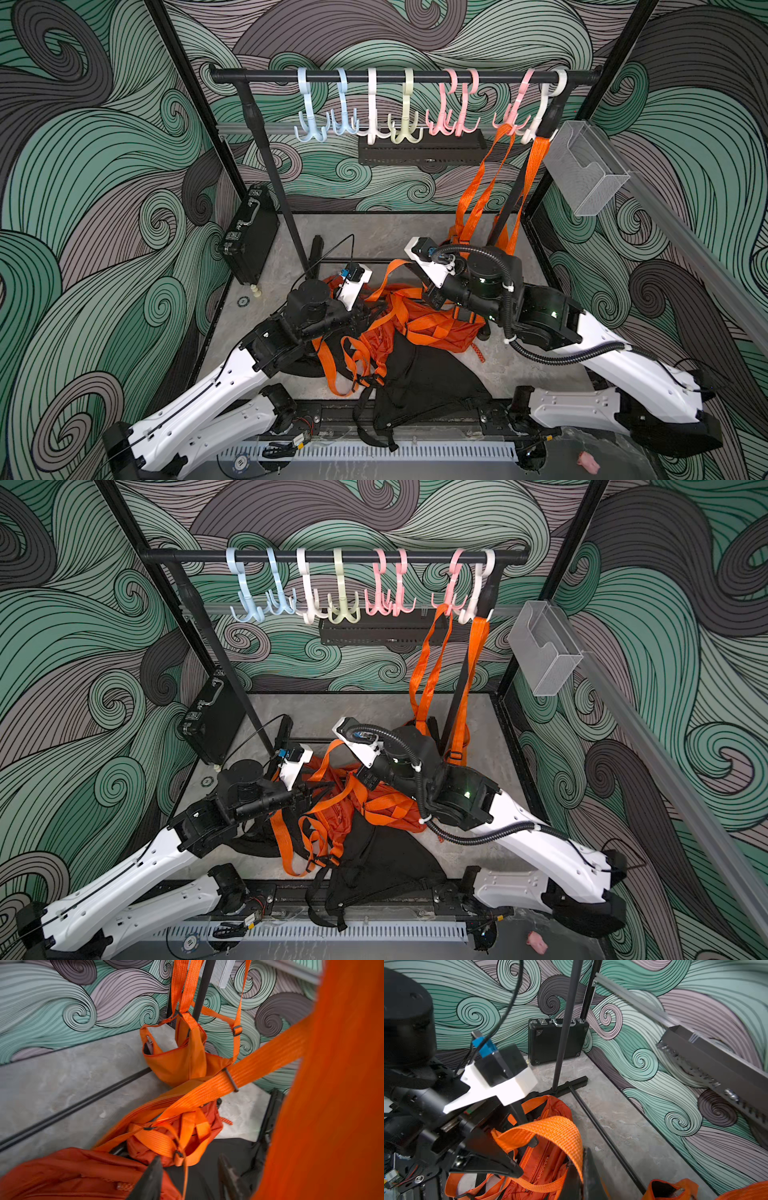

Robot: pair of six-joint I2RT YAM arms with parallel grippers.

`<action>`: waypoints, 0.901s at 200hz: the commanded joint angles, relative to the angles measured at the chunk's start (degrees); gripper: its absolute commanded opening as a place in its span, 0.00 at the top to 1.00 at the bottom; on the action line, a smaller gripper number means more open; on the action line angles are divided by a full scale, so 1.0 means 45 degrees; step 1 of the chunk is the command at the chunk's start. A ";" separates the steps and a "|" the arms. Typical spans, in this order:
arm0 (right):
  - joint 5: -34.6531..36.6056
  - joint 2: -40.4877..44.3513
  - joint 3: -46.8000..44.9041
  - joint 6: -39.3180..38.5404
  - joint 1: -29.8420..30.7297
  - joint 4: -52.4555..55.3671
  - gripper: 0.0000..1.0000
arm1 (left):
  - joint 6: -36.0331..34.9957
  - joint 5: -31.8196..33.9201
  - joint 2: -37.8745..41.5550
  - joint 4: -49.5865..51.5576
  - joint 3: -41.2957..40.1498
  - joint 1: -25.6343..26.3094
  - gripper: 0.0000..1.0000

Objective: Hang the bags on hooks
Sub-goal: Pick up the bag from the bag.

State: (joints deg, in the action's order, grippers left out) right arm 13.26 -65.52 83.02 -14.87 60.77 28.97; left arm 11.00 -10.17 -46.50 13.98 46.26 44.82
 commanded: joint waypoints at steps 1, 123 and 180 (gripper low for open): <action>0.0632 0.0483 0.0696 -0.0698 -0.0254 0.0297 1.00 | 0.0011 0.0847 0.0188 0.0042 0.0087 0.0036 0.62; 0.1363 -0.1172 0.7135 -0.0170 -0.2813 0.2142 1.00 | -0.1346 0.2884 -0.4877 0.4129 1.0033 0.0041 1.00; -0.0774 -0.3790 1.1973 0.1709 -0.5236 0.3508 1.00 | -0.0992 0.3198 -0.9191 0.6226 1.6541 0.0031 1.00</action>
State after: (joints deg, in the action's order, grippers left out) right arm 15.62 -78.11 130.41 -12.12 41.06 40.91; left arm 6.44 3.46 -81.82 33.93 112.29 44.82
